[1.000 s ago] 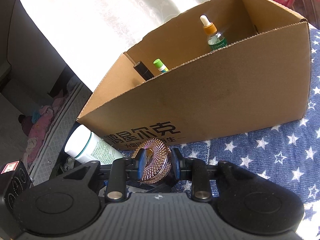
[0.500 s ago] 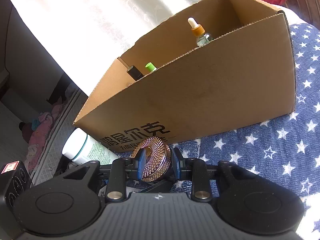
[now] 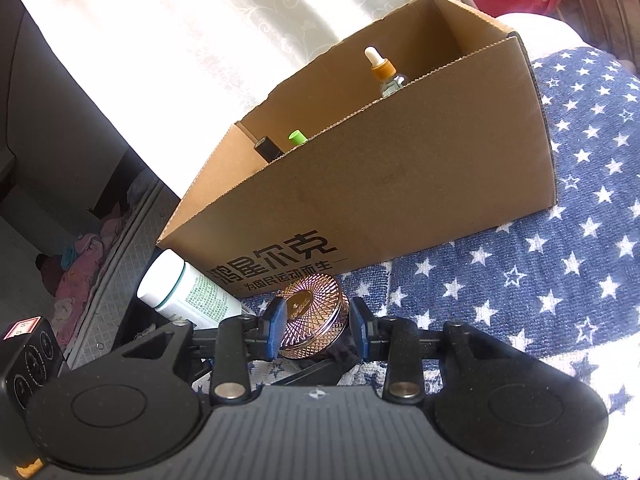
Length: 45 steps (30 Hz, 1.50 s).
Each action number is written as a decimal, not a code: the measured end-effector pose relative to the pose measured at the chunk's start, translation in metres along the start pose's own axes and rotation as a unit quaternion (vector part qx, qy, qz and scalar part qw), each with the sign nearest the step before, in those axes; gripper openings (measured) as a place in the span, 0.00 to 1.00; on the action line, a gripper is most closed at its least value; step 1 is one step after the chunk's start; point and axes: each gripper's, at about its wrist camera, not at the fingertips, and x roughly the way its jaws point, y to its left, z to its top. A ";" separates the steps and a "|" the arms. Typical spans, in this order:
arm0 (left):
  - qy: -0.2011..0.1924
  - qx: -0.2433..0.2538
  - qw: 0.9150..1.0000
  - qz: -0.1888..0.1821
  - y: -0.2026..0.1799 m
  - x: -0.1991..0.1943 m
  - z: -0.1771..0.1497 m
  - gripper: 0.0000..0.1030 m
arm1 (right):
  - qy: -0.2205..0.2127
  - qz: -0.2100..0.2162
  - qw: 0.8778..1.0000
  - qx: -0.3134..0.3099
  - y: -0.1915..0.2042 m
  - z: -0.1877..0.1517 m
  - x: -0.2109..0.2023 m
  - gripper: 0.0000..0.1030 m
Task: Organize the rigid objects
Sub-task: 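Lift the rose-gold jar with the right tool and carry it into the box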
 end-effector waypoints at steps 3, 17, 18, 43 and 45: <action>-0.001 0.005 1.000 0.001 -0.004 0.002 -0.002 0.48 | -0.003 -0.002 1.000 0.003 -0.002 -0.003 -0.003 0.36; 0.007 0.015 1.000 0.009 -0.004 0.011 0.002 0.50 | -0.005 0.004 1.000 0.006 -0.006 -0.004 0.000 0.36; 0.006 0.015 1.000 0.009 -0.004 0.011 0.003 0.51 | -0.005 0.005 1.000 0.006 -0.006 -0.004 0.000 0.36; -0.067 0.033 0.997 0.018 -0.016 -0.034 0.033 0.50 | -0.063 0.015 0.996 -0.056 0.034 0.011 -0.042 0.37; -0.085 0.038 0.995 0.021 -0.019 -0.040 0.046 0.50 | -0.077 0.015 0.994 -0.076 0.043 0.023 -0.051 0.37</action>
